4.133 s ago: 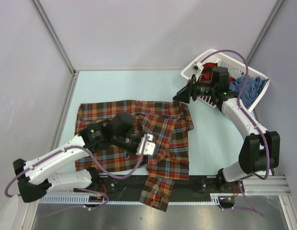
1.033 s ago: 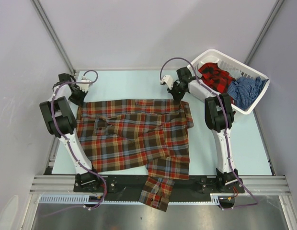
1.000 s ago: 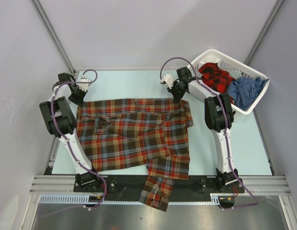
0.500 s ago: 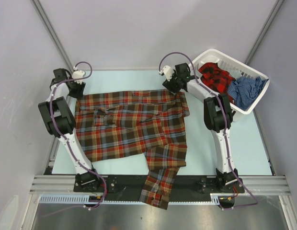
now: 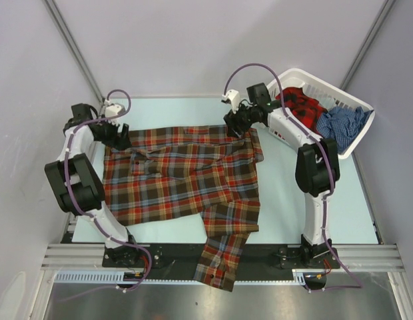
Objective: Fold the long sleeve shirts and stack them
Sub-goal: Fold the shirt
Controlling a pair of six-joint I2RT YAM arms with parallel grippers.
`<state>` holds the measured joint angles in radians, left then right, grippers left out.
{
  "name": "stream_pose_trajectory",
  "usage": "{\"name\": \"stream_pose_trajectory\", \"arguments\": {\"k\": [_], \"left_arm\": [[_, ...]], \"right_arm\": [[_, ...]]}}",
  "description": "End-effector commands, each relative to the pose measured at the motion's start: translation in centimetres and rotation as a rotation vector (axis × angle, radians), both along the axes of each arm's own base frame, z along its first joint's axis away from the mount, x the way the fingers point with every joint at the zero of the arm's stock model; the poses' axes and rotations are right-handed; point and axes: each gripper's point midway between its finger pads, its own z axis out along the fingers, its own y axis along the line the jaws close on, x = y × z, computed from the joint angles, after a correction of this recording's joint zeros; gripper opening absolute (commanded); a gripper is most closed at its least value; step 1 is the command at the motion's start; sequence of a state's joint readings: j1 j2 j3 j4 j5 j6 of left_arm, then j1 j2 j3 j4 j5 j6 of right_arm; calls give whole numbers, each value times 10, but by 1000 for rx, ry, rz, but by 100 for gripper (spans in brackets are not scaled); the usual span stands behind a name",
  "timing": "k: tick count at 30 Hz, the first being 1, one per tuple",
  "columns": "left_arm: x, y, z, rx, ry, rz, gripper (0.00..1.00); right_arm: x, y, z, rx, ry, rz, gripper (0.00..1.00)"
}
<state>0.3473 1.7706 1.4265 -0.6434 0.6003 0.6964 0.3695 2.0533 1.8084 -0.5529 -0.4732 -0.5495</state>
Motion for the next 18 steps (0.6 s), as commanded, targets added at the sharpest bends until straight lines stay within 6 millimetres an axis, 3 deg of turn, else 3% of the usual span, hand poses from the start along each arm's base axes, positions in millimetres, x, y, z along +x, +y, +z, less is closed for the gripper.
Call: {"name": "stream_pose_trajectory", "arguments": {"k": [1, 5, 12, 16, 18], "left_arm": [[-16, -33, -32, -158, 133, -28, 82], [-12, -34, -53, -187, 187, 10, 82], [-8, -45, -79, -276, 272, 44, 75], [-9, -52, -84, -327, 296, 36, 75], [-9, -55, -84, -347, 301, 31, 68]], "right_arm": [[-27, 12, -34, 54, 219, 38, 68], [-20, 9, -58, 29, 245, 17, 69], [-21, 9, -80, 6, 289, 20, 65], [-23, 9, -85, -2, 301, 23, 62], [-24, 9, -86, -6, 301, 24, 57]]}}
